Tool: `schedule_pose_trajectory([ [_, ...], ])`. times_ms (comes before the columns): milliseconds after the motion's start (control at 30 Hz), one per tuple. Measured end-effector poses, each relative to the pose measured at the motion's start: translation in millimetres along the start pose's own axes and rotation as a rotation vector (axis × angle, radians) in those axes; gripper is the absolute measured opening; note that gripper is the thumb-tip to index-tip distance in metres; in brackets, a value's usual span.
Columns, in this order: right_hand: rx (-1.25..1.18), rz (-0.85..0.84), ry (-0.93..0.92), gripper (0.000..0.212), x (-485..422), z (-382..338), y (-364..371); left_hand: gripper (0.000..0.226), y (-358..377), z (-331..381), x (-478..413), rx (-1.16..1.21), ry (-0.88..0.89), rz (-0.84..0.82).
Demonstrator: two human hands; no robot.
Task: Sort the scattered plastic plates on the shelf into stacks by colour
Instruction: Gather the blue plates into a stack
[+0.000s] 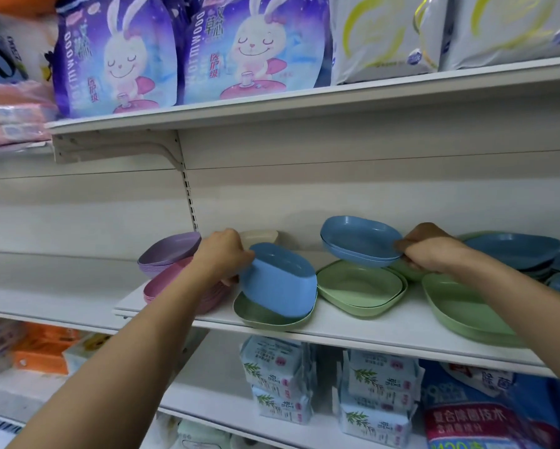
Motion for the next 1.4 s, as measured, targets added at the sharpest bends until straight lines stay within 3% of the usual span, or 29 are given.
schedule_pose_trajectory([
  [133, -0.1, -0.113, -0.008, 0.034, 7, -4, 5, 0.018, 1, -14, 4, 0.593, -0.116, -0.117],
  [267, -0.164, -0.188, 0.006, 0.03, 8, -6, 8, 0.019, 14, -23, 10, 0.848, -0.15, -0.188],
  [500, -0.071, -0.174, -0.016, 0.034, 3, -8, 7, 0.012, 24, -24, 23, 0.993, -0.203, -0.151],
  [733, -0.395, -0.094, -0.259, 0.038, 15, -41, 3, 0.028, 27, 12, 39, 1.134, -0.162, -0.181],
  [933, 0.072, 0.0, -0.427, 0.038, 26, -47, 16, 0.05, 44, 55, 56, 1.24, -0.013, -0.198],
  [1200, 0.315, 0.065, -0.469, 0.042, 45, -2, -9, 0.053, 67, 111, 78, 1.33, 0.053, -0.28],
  [1333, 0.364, 0.101, -0.466, 0.044, 54, 29, -32, 0.03, 77, 150, 92, 1.334, 0.048, -0.305],
  [1400, 0.275, 0.088, -0.431, 0.052, 54, 44, -50, 0.02, 82, 164, 95, 1.362, 0.004, -0.299],
])
Point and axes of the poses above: each hand's wrist, its own x-axis away from the middle knuckle, its own y-axis out of the palm, z = x × y, the point moved 5 cm from there along -x, towards the middle knuckle, and after that the axes turned 4 degrees about -z, right-handed, at the moved point
